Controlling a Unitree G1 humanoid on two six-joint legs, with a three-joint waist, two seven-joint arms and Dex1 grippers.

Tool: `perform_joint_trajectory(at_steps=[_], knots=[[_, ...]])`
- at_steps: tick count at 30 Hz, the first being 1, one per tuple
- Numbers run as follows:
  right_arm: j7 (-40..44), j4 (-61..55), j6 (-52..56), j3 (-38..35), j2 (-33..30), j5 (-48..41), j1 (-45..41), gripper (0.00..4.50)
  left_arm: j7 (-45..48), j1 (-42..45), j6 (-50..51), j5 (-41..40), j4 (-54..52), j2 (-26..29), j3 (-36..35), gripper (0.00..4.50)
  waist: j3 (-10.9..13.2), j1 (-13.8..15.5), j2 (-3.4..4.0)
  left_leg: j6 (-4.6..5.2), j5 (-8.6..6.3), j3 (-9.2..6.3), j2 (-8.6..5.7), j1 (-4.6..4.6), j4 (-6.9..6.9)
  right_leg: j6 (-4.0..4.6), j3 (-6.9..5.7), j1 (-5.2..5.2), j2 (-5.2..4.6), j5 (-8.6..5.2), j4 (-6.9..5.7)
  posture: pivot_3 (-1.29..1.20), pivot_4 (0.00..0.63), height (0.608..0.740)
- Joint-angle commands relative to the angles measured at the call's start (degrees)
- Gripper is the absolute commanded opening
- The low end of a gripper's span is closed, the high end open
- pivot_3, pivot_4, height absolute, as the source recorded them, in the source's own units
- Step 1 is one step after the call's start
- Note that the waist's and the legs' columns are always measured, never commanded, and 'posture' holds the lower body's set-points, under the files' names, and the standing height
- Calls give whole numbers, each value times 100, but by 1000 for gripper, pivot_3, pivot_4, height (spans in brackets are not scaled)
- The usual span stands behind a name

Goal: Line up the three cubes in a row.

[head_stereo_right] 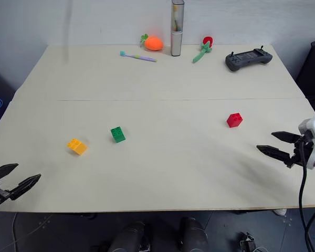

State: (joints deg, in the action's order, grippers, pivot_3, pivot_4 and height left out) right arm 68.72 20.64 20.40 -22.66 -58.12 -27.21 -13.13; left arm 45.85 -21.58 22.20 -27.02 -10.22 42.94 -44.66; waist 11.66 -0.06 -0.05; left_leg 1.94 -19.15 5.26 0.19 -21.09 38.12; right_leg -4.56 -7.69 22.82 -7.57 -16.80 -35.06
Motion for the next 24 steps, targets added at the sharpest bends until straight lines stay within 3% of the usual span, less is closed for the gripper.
perform_joint_trajectory(at_steps=[1, 24], knots=[[-52, -165, 21, -218, 14, -114, 45, 4500, 33, 16, -99, 31, 69, 76, -34, 4441, 0, -1, 0, 0, 0, 0, 0, 0, 0, 0, 0, 0, 0, 0, 0, 0, 150, 740], [-306, -395, -77, -154, 133, -14, 84, 4500, -116, 309, -198, 234, 205, 55, 140, 4441, 0, -4, 0, 9, 5, 2, 0, 0, 0, 0, 1, 0, 2, 0, -1, 0, 150, 740]])
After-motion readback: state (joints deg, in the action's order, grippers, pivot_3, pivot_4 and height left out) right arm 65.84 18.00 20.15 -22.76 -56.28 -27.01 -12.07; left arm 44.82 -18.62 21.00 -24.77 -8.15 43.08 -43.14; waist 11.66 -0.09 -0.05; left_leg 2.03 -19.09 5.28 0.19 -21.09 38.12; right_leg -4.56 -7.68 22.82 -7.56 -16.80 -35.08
